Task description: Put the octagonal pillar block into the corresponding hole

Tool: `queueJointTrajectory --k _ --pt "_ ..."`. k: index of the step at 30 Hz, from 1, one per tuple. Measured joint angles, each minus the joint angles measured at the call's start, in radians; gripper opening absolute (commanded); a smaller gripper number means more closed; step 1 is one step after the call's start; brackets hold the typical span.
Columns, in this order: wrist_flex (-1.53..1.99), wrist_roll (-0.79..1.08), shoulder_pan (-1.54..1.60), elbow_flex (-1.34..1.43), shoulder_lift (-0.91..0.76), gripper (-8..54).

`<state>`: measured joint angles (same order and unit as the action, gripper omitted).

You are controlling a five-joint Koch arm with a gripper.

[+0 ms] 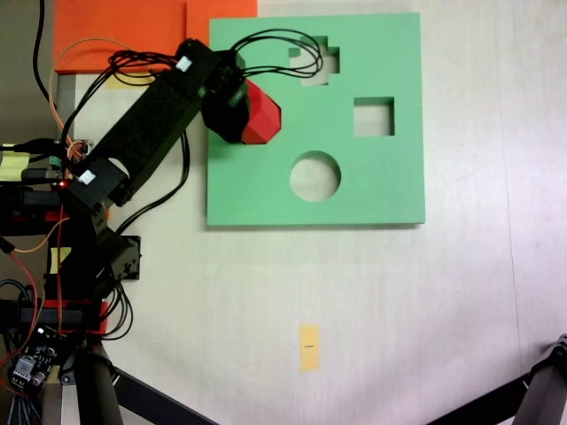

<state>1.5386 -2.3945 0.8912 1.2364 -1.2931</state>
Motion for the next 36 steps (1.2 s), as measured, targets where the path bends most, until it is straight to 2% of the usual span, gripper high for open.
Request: queueJointTrajectory --k 8,9,10,11,17,21,22,30,36 --pt "-0.009 0.002 -0.035 -0.003 0.028 22.9" --pt "-0.015 0.000 -0.041 -0.003 0.028 26.6" --pt "-0.017 0.000 -0.044 -0.003 0.028 35.8" --pt "-0.021 0.000 -0.044 -0.003 0.032 39.6" --pt "-0.074 0.028 -0.054 -0.003 0.086 41.6" --pt "-0.075 0.051 -0.058 -0.003 0.097 48.0" --pt "-0.075 0.060 -0.061 -0.002 0.100 52.3" --pt "-0.072 0.123 -0.071 -0.002 0.075 52.3" --pt "-0.015 0.193 -0.072 0.002 -0.172 52.2"
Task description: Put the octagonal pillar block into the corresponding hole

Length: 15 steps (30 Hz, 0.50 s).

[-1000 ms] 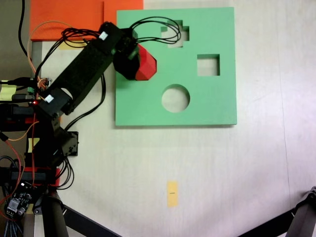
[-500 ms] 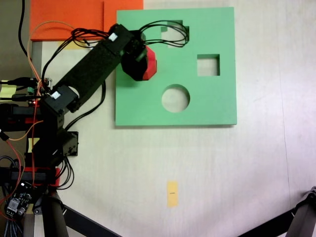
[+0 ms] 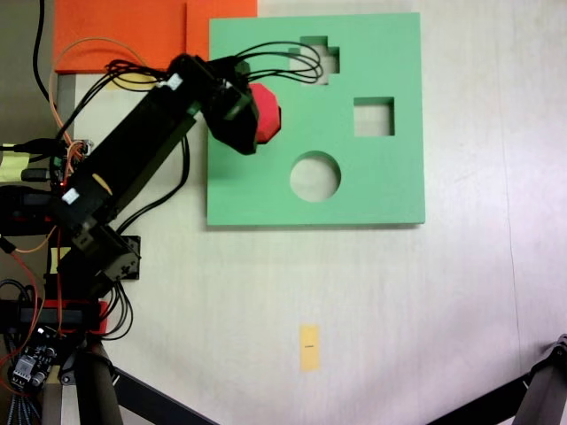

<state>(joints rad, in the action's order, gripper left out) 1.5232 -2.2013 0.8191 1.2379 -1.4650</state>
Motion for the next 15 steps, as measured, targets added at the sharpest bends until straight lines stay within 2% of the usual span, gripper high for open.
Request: queueJointTrajectory --k 8,11,15 --pt "0.123 0.160 -0.005 0.006 -0.236 52.0" --pt "0.140 0.331 -0.054 0.025 -0.336 52.0" --pt "0.143 0.723 -0.193 0.130 -0.445 51.9"
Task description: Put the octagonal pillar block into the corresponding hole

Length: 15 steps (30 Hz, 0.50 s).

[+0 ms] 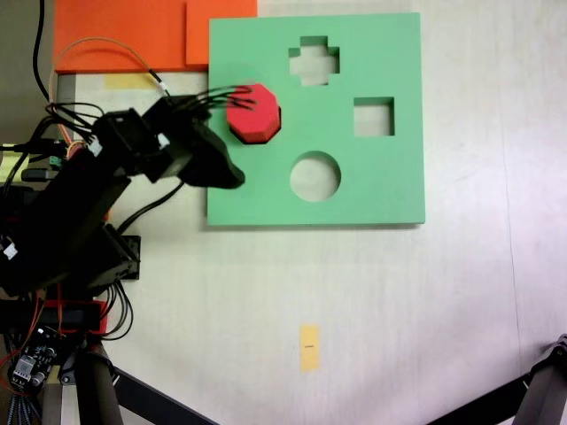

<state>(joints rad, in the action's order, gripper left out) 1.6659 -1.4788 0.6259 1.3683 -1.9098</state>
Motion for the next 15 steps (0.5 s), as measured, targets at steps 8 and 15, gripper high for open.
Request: queueJointTrajectory --k 8,15 --pt "-0.146 0.770 -0.426 0.330 -0.081 51.7" --pt "-0.641 1.261 -0.641 0.732 -0.137 46.1"
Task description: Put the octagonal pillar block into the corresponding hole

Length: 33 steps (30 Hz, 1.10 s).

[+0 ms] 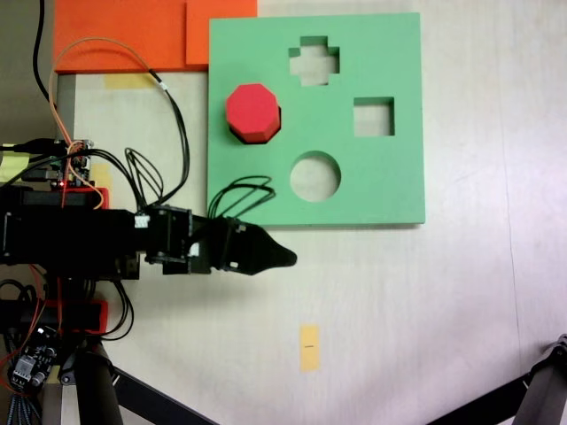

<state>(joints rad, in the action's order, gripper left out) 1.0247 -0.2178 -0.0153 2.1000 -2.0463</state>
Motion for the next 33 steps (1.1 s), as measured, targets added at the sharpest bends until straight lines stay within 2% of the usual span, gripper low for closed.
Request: queueJointTrajectory --k 2,3,4,7,12,15,21,23,33 --pt "-0.250 0.032 -0.028 0.227 -0.043 40.8" --pt "-0.411 0.069 -0.038 0.331 -0.072 40.3" --pt "-0.574 0.129 -0.049 0.399 -0.103 40.3" --pt "-0.735 0.213 -0.043 0.489 -0.161 40.2" --pt "-1.043 0.233 -0.023 0.908 -0.198 39.7" --pt "-1.328 0.227 -0.025 0.969 -0.198 38.3" --pt "-1.140 0.225 -0.032 0.969 -0.198 38.1" --pt "-1.065 0.216 -0.023 0.969 -0.198 35.8" --pt "-1.058 0.196 -0.012 0.969 -0.198 34.7"
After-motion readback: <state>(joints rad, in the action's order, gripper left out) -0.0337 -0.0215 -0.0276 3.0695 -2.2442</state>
